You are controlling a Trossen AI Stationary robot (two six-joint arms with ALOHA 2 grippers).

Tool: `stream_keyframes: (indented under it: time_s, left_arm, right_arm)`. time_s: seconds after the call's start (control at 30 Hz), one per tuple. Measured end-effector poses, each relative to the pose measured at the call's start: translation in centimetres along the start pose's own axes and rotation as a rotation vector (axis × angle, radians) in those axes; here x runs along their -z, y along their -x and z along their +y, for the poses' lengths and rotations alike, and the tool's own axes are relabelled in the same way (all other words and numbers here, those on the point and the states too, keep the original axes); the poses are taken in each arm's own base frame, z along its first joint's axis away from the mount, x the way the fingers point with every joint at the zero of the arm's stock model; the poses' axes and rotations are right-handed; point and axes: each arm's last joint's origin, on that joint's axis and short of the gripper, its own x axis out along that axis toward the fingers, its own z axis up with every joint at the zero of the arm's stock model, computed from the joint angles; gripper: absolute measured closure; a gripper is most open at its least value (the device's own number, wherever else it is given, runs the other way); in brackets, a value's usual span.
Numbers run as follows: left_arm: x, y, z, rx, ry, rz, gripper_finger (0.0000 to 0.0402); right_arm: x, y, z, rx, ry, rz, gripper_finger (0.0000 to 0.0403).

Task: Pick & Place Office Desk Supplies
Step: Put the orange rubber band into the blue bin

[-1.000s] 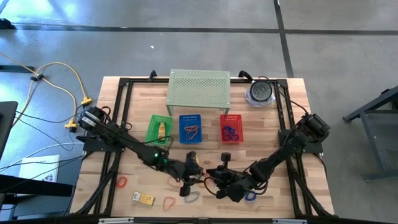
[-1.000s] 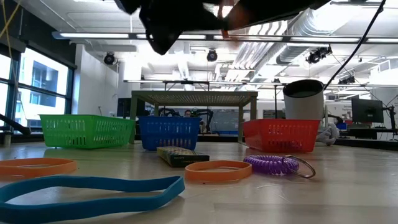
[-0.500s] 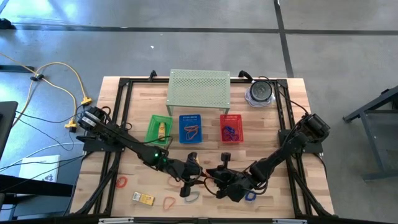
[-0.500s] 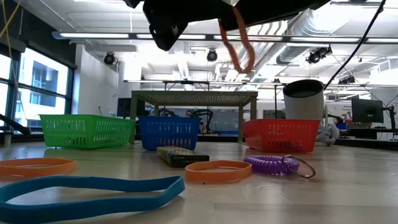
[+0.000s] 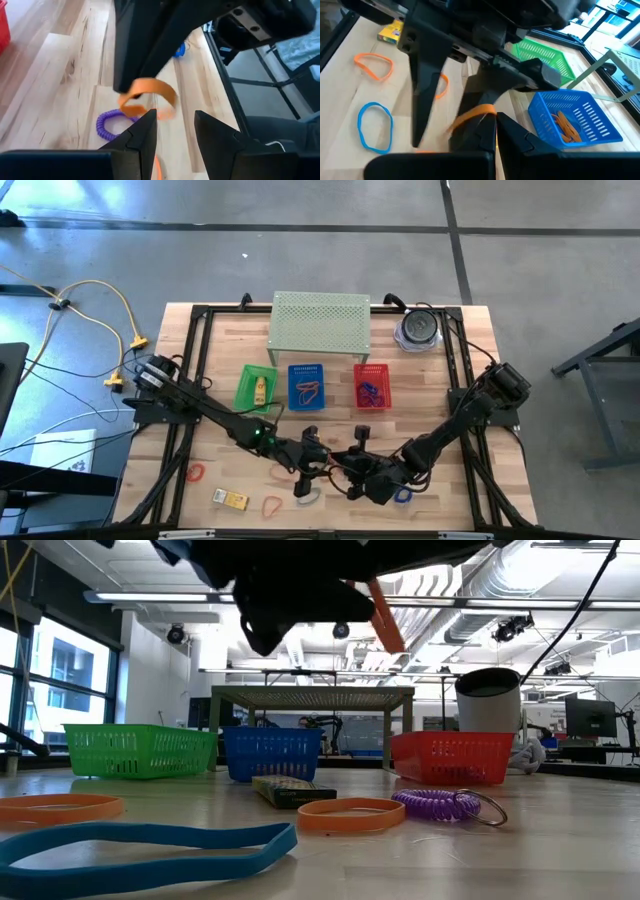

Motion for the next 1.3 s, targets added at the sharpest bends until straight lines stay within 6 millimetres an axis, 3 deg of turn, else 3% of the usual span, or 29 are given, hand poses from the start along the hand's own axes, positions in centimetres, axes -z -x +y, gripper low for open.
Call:
stream_keyframes:
  time_s: [0.7, 0.87, 1.07, 1.3]
  left_arm:
    - [-0.69, -0.01, -0.12, 0.026, 0.007, -0.066, 0.0280]
    - [-0.57, -0.02, -0.07, 0.020, 0.005, -0.054, 0.0315]
    - [-0.38, 0.00, -0.14, 0.017, 0.003, -0.039, 0.0390]
    - [-0.23, 0.03, -0.26, 0.018, 0.000, -0.028, 0.0400]
  right_arm:
    - [0.04, 0.00, 0.00, -0.002, 0.000, 0.003, 0.0400]
    - [0.04, 0.00, 0.01, -0.004, -0.001, 0.004, 0.0400]
    - [0.07, 0.00, 0.03, -0.014, -0.013, 0.009, 0.0400]
    - [0.17, -0.29, -0.09, -0.074, -0.054, 0.037, 0.0388]
